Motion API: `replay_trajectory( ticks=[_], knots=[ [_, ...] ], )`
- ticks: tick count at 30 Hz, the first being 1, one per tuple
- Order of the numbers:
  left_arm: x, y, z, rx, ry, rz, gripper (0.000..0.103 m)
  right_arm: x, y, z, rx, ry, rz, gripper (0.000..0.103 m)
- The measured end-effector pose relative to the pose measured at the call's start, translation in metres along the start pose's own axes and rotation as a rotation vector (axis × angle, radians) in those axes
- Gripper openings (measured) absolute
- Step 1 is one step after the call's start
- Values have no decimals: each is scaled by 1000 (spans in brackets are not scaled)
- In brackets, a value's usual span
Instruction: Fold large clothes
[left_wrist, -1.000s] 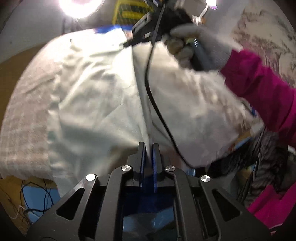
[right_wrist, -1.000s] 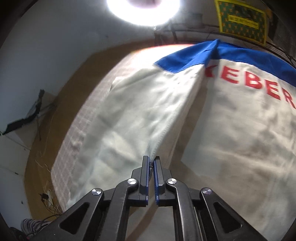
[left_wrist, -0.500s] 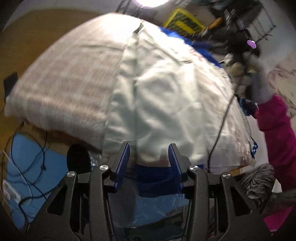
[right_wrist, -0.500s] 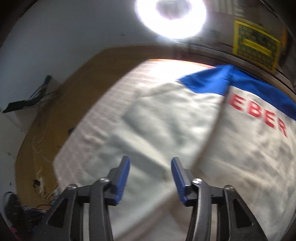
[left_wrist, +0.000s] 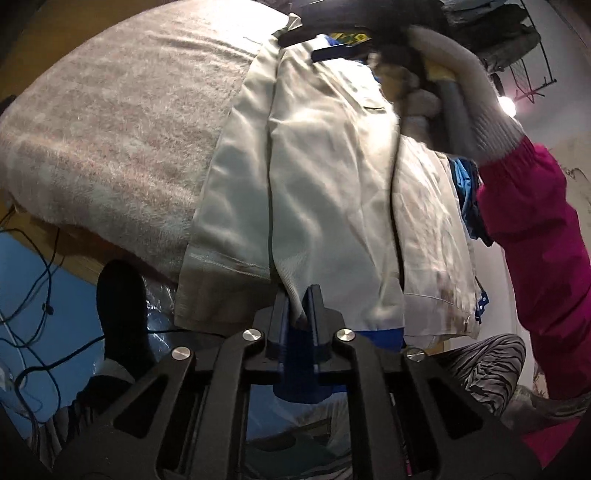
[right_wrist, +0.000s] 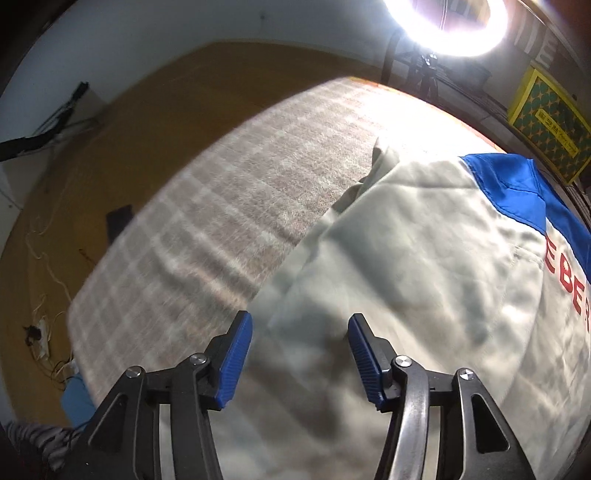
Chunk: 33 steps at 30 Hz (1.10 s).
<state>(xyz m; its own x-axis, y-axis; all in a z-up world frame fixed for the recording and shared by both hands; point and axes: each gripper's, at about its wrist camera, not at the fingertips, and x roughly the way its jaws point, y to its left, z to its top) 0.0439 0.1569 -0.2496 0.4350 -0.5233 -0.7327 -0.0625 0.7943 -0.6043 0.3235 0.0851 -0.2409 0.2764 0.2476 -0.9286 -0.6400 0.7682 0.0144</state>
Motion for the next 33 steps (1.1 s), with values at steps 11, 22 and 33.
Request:
replay_trajectory(
  ticks=[11,22,33],
  knots=[
    [-32,5,3,16,-102,50,4,-2,-1,16,40,-32,-7,0],
    [-29,33,7,-69,-95,116,20,3,-7,3,42,-82,167,37],
    [-17,72,13,-274,-93,-4,54,-37,-63,-82,19,-145,95,36]
  ],
)
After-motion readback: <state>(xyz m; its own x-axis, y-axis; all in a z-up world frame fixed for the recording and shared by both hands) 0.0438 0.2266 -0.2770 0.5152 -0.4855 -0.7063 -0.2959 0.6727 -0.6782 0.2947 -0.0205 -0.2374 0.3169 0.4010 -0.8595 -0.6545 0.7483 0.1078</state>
